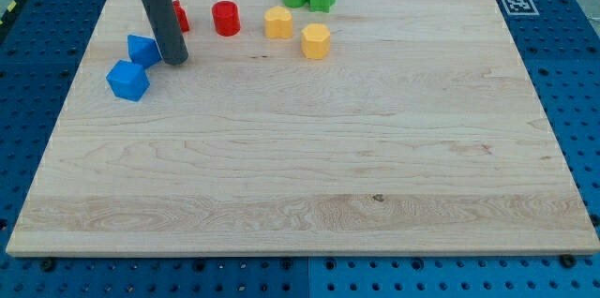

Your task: Push the red star closer to the red circle

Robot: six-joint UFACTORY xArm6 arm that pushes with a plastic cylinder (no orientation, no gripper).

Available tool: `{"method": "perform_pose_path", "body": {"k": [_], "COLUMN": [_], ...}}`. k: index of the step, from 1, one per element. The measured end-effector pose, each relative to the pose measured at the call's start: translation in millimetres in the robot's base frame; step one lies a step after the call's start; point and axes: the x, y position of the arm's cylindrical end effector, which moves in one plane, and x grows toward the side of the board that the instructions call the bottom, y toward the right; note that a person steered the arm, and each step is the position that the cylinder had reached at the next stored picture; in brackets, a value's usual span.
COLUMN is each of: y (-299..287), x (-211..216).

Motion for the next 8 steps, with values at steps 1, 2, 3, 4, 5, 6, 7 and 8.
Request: {"method": "perform_pose_path", "body": {"k": [1, 2, 3, 4, 5, 6, 7, 8], "y": [0, -2, -17, -29, -27, -18, -16, -17], "x": [-3, -6, -6, -6, -6, -6, -6, -18]}}
